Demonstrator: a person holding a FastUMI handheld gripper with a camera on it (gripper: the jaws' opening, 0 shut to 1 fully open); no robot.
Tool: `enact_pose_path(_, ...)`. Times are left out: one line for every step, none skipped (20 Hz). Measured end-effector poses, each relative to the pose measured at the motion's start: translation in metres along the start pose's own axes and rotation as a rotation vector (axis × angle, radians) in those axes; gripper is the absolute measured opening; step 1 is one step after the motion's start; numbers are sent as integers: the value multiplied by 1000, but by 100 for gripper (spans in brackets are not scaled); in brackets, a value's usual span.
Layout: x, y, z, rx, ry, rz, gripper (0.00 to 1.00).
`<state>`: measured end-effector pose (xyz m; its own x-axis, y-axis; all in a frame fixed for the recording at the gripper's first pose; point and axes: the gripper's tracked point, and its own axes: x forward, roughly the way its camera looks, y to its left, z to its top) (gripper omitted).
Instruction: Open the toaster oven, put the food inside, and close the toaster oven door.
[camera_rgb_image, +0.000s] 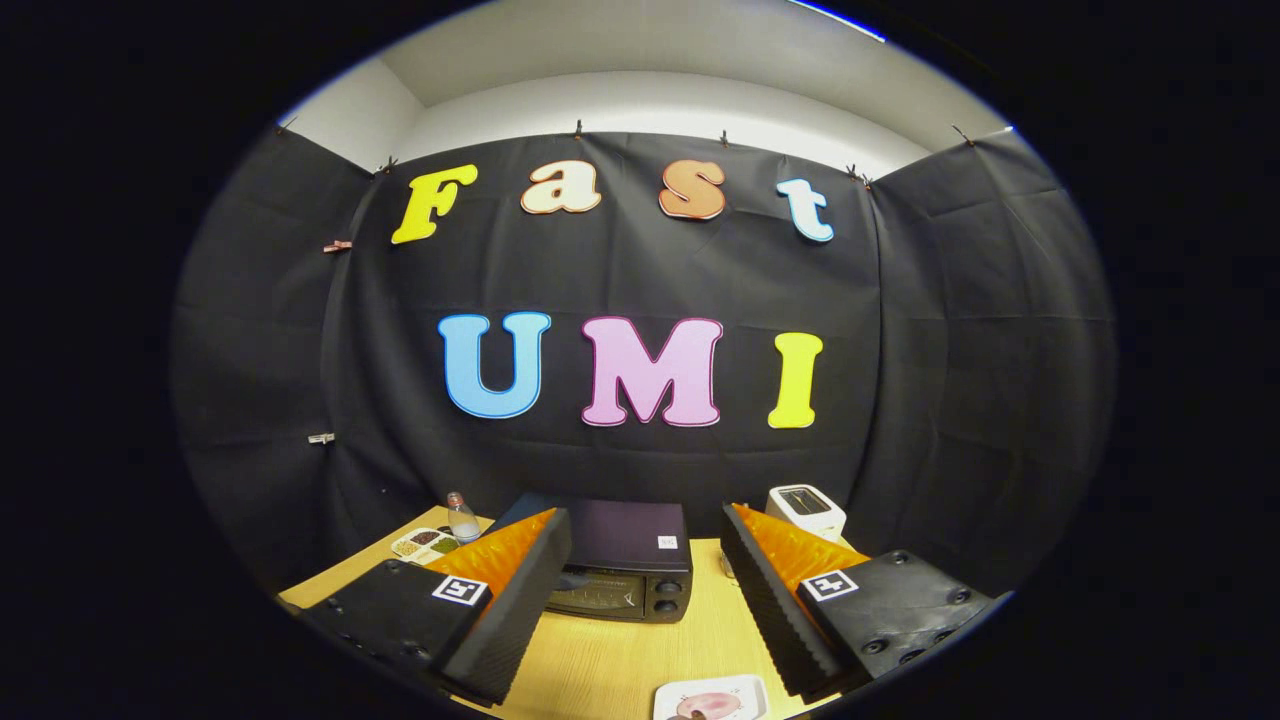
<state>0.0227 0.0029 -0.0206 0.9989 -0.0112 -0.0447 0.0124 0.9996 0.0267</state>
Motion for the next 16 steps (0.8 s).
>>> enact_pose_path(0,-1,1,-1,0,-2,98)
enact_pose_path(-1,-2,2,-2,-1,-4,98)
enact_pose_path(-1,-3,2,-3,-3,-7,98)
enact_pose_path(-1,-4,2,-3,-4,-9,98)
enact_pose_path(-1,-5,2,0,-4,-11,98)
enact_pose_path(-1,-6,2,1,-3,-13,98)
enact_pose_path(-1,-6,2,1,-3,-16,98)
enact_pose_path(0,-7,1,-1,-1,-19,98)
enact_pose_path(1,-8,1,-2,0,-22,98)
enact_pose_path(3,-8,0,-1,1,-26,98)
enact_pose_path(6,-7,0,3,0,-27,98)
enact_pose_path(9,-3,0,9,0,-26,98)
enact_pose_path(14,0,-1,16,-1,-23,98)
enact_pose_path(19,4,-2,18,0,-21,98)
enact_pose_path(25,8,-3,16,1,-21,98)
enact_pose_path(32,13,-5,12,3,-20,98)
